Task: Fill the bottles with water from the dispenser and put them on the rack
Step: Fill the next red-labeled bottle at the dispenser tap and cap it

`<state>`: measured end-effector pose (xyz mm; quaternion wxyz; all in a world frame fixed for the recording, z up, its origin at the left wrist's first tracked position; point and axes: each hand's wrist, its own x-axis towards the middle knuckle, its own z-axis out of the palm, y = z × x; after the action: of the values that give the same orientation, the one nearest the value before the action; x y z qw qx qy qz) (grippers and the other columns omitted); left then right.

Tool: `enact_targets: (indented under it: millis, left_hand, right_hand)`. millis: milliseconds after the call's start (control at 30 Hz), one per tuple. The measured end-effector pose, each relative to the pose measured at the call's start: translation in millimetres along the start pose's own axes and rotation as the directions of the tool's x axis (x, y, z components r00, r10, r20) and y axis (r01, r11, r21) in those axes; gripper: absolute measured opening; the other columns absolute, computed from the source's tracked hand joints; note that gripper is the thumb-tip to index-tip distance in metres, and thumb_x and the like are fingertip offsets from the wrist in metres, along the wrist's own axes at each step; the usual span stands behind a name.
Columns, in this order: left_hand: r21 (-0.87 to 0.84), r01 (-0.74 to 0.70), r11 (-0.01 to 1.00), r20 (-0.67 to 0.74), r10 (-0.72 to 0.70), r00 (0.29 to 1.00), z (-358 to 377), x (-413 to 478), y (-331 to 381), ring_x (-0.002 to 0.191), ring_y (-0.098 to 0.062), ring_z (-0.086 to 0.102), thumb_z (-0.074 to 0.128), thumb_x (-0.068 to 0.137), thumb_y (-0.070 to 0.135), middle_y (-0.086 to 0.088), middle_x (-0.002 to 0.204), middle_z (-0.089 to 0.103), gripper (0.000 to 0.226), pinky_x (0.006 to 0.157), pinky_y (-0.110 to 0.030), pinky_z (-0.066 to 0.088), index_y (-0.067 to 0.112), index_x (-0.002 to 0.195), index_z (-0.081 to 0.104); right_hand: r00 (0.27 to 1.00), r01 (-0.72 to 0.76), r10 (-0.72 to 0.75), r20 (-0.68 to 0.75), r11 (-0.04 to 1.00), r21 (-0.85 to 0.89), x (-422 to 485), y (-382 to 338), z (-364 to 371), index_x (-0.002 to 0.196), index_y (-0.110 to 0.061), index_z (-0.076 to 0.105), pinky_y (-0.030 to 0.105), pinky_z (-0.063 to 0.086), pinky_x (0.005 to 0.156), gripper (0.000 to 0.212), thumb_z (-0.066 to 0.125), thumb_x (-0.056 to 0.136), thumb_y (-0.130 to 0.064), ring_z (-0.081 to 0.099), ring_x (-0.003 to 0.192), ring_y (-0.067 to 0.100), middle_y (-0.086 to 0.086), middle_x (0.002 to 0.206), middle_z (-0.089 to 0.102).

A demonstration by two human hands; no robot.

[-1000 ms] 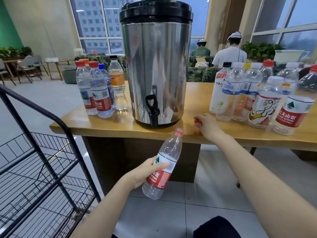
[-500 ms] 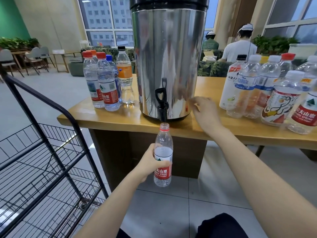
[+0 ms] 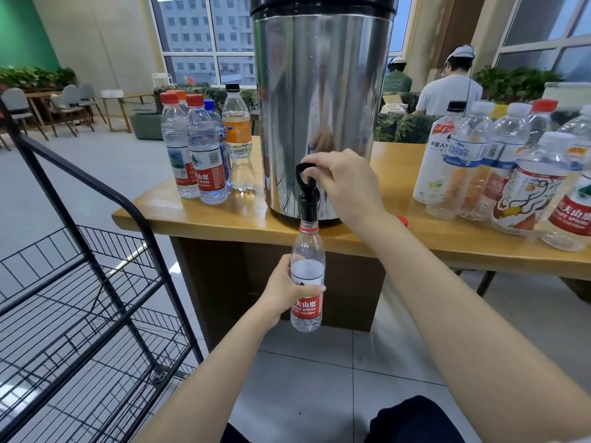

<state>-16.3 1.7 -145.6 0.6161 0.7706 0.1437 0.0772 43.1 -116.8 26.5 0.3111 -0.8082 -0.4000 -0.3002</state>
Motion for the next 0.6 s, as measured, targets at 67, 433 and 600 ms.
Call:
enact_targets:
  millis: [67, 433, 600]
  left_hand:
    - [0.011, 0.003, 1.000, -0.008, -0.003, 1.000, 1.5, 1.0, 0.1, 0.106, -0.015, 0.059, 0.087, 0.070, 0.018, 0.006, 0.116, 0.060, 0.068, 0.079, -0.025, 0.051, 0.022, 0.125, 0.048]
    - [0.033, 0.022, 0.999, -0.035, -0.021, 0.999, 3.1, 2.6, -1.3, 0.109, -0.017, 0.059, 0.089, 0.067, 0.021, 0.003, 0.118, 0.061, 0.069, 0.095, -0.042, 0.053, 0.023, 0.124, 0.049]
    - [0.029, 0.031, 0.999, -0.028, -0.031, 0.999, 2.7, -0.5, 2.0, 0.113, -0.020, 0.058, 0.087, 0.070, 0.019, 0.000, 0.122, 0.060, 0.070, 0.098, -0.045, 0.052, 0.021, 0.127, 0.048]
  right_hand:
    - [0.999, -0.010, 0.009, -0.041, 0.999, -0.032, 5.3, -2.1, 0.6, 0.114, -0.022, 0.071, 0.026, 0.036, 0.070, 0.024, 0.057, 0.096, -0.027, 0.056, 0.096, 0.017, 0.002, 0.102, 0.070]
    - [0.961, 0.244, -0.240, -0.139, 0.970, 0.014, -35.0, 7.9, 6.0, 0.095, -0.006, 0.075, 0.030, 0.050, 0.063, 0.015, 0.067, 0.087, -0.015, 0.057, 0.080, 0.017, 0.005, 0.086, 0.072]
    - [0.964, 0.215, -0.216, -0.153, 0.976, -0.026, -54.5, 19.6, 10.1, 0.102, -0.009, 0.075, 0.033, 0.053, 0.056, 0.018, 0.072, 0.084, -0.008, 0.060, 0.079, 0.018, 0.004, 0.098, 0.075]
